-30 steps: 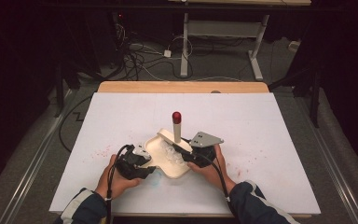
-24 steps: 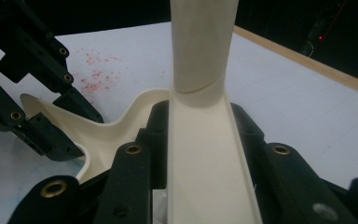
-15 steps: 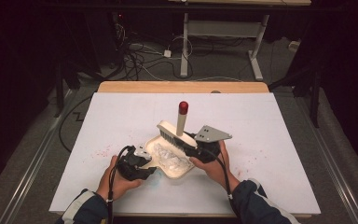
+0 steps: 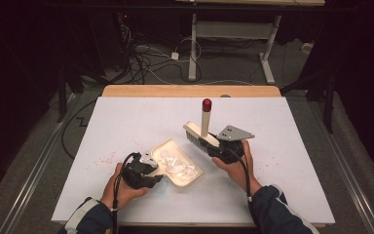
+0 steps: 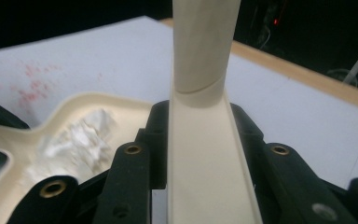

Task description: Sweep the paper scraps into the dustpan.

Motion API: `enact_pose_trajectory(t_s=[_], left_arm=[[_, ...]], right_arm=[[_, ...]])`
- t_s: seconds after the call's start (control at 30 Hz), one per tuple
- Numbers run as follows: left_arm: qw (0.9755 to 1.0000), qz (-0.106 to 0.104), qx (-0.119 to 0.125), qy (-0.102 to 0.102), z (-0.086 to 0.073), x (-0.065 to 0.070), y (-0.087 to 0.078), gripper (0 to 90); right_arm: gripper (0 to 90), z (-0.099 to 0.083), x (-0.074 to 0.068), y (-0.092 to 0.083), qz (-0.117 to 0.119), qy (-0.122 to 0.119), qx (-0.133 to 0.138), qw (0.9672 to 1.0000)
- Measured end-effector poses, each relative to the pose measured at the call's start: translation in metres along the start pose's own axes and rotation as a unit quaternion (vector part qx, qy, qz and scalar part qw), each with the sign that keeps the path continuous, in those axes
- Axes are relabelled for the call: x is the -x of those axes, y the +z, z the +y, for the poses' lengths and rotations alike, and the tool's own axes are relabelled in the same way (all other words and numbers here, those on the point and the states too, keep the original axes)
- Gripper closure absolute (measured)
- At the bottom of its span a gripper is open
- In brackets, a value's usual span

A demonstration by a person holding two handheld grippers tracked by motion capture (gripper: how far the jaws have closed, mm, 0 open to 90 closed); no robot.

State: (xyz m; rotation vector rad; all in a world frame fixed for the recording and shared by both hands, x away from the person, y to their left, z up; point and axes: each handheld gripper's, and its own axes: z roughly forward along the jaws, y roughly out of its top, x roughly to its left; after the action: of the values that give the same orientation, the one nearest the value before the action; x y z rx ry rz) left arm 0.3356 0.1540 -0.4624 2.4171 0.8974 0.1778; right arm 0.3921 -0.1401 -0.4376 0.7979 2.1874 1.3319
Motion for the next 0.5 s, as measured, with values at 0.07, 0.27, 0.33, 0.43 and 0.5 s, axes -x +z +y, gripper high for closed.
enact_pose_trajectory(t_s=[0.07,0.27,0.33,0.43,0.5], left_arm=[[1.0000,0.000,0.000,-0.001,0.000,0.000,0.001,63.7],[1.0000,-0.001,-0.001,0.000,-0.001,-0.001,0.002,63.6],[1.0000,-0.001,-0.001,0.000,-0.001,-0.001,0.002,63.6],[1.0000,-0.001,0.001,-0.002,-0.001,-0.001,0.001,63.6],[0.9999,-0.006,0.004,-0.008,-0.002,-0.001,0.002,63.6]], right_arm=[[67.5,-0.006,0.000,0.009,0.000,0.001,-0.021,0.9998],[67.5,-0.006,-0.013,0.014,0.051,-0.019,-0.022,0.9983],[67.5,-0.006,-0.019,0.015,0.082,-0.026,-0.023,0.9961],[67.4,-0.003,-0.030,0.015,0.088,-0.041,-0.022,0.9950],[67.5,0.000,-0.034,0.012,0.103,-0.040,-0.015,0.9938]])
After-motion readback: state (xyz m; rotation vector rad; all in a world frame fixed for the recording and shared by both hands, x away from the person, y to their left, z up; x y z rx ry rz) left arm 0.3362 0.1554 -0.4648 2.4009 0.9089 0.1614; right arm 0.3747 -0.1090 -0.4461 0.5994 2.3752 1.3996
